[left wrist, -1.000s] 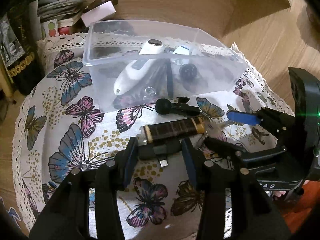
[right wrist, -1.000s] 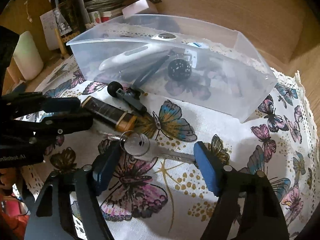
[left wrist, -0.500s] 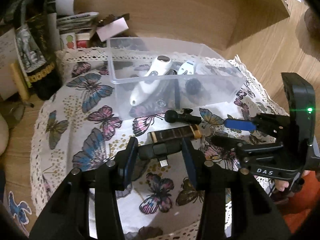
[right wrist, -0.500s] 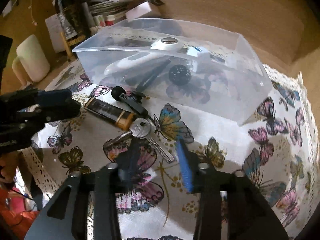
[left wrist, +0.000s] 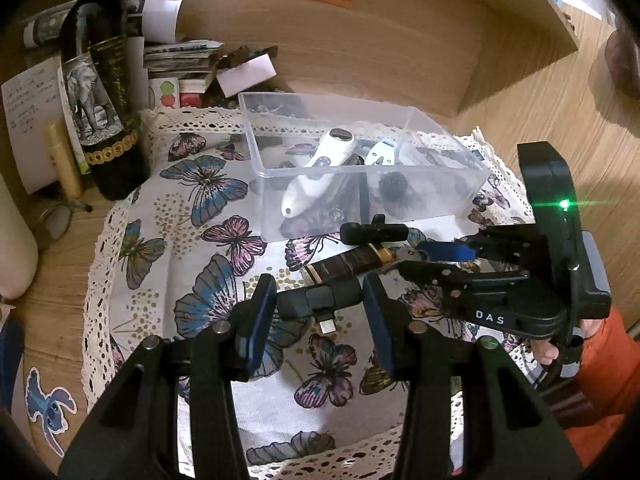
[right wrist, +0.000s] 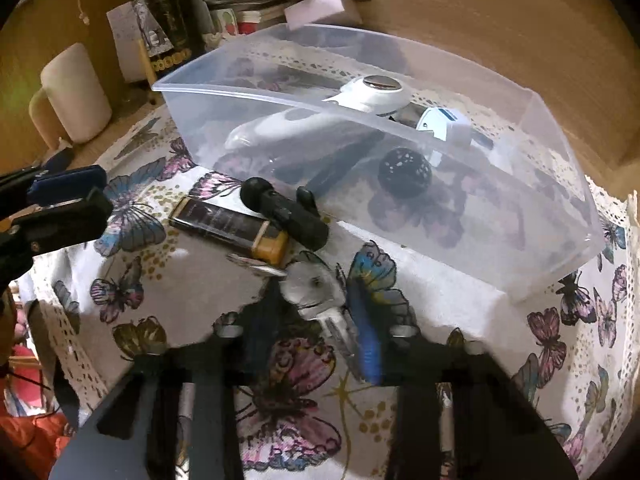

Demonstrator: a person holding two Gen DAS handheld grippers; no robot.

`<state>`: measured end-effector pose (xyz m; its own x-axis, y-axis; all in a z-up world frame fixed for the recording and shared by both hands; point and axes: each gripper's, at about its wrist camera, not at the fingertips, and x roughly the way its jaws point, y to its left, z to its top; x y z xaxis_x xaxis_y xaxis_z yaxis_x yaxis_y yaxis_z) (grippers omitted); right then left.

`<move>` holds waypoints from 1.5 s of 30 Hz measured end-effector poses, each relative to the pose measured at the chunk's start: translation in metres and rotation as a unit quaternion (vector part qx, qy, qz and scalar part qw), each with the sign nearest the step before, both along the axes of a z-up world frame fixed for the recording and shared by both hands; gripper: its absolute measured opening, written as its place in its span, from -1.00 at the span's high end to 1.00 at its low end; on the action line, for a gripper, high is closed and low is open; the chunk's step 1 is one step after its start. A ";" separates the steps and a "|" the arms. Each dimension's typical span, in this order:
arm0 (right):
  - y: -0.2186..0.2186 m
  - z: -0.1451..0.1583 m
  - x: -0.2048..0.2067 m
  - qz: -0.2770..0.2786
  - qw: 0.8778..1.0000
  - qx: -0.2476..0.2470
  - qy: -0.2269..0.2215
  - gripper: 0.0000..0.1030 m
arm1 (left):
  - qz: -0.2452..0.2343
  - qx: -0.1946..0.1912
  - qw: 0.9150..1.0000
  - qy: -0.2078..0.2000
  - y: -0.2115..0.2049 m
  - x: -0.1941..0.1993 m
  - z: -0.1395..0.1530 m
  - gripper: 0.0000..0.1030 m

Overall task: Organize rigid objects
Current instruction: 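Grasp the keys with the right tool while the left tool grasps the black USB adapter, then carry the keys and black adapter over the clear box and open both tools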

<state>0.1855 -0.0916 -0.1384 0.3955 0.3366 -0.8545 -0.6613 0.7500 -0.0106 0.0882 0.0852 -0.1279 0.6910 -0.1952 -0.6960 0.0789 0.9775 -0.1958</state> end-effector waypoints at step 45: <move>-0.039 0.121 -0.017 -0.064 0.972 0.140 -0.179 0.51 | 0.002 0.006 0.997 -0.080 -0.026 0.059 0.062 0.13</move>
<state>0.1685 -0.1310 -0.0170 0.7039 0.4648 -0.5372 -0.5545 0.8322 -0.0065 0.1471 0.0594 -0.0655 0.7944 -0.1848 -0.5786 0.1052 0.9801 -0.1686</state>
